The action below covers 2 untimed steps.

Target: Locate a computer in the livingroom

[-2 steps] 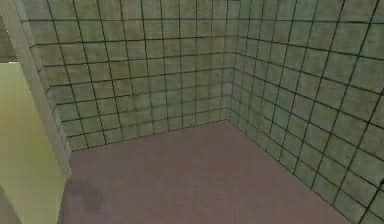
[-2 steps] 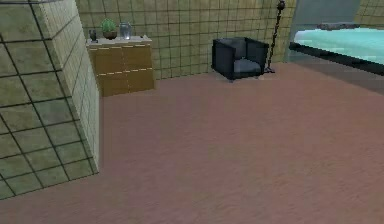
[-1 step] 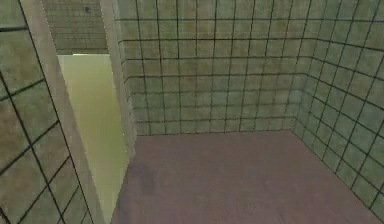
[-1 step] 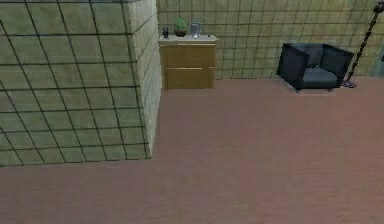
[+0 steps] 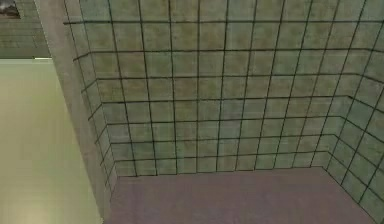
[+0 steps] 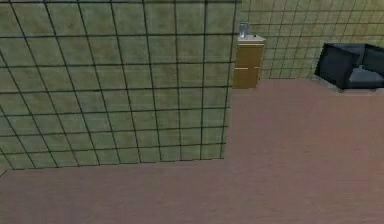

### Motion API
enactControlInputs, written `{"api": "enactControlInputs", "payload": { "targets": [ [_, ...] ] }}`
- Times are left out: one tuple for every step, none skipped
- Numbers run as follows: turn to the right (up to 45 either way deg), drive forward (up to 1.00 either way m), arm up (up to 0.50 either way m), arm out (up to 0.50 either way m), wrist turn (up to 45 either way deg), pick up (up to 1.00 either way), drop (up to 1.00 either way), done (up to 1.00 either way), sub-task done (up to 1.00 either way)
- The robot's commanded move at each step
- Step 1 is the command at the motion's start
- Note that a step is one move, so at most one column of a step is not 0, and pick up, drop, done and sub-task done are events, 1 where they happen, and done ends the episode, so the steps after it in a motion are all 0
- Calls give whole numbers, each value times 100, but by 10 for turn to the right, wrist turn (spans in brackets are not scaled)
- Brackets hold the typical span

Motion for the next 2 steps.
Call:
{"api": "enactControlInputs", "payload": {
  "targets": [
    [-60, 0, 0, 0, 0, 0, 0, 0, 0],
    [0, 40, 0, 0, 0, 0, 0, 0, 0]
  ]
}}
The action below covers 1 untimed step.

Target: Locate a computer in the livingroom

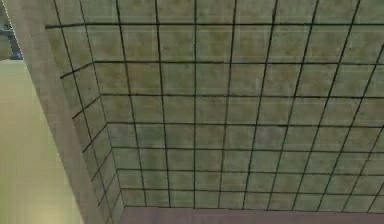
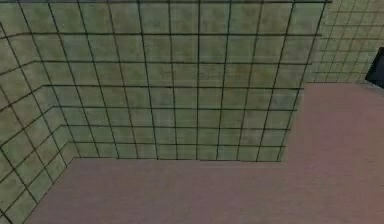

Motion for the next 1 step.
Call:
{"api": "enactControlInputs", "payload": {
  "targets": [
    [-450, 0, 0, 0, 0, 0, 0, 0, 0]
  ]
}}
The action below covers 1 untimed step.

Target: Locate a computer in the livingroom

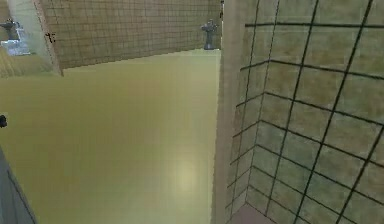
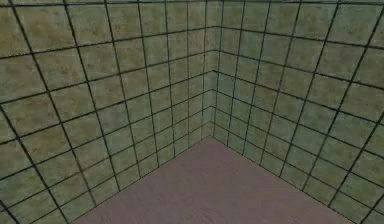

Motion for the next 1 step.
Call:
{"api": "enactControlInputs", "payload": {
  "targets": [
    [-90, 0, 0, 0, 0, 0, 0, 0, 0]
  ]
}}
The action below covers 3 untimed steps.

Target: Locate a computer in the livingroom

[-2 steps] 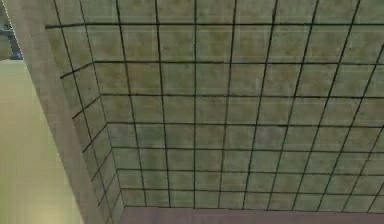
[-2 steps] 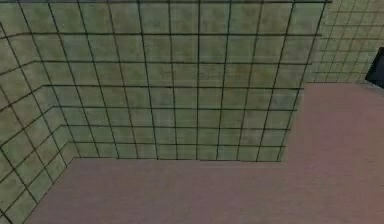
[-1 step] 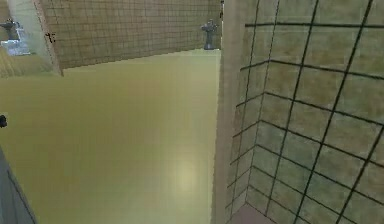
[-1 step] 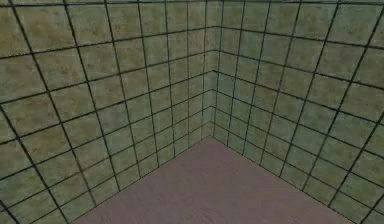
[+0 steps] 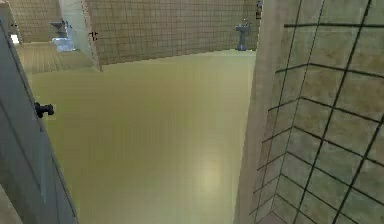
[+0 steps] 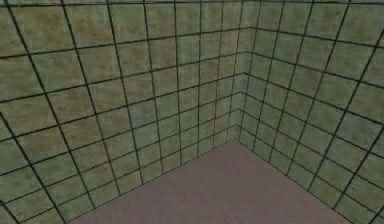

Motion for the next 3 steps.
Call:
{"api": "enactControlInputs", "payload": {
  "targets": [
    [-30, 0, 0, 0, 0, 0, 0, 0, 0],
    [0, 40, 0, 0, 0, 0, 0, 0, 0],
    [-240, 0, 0, 0, 0, 0, 0, 0, 0]
  ]
}}
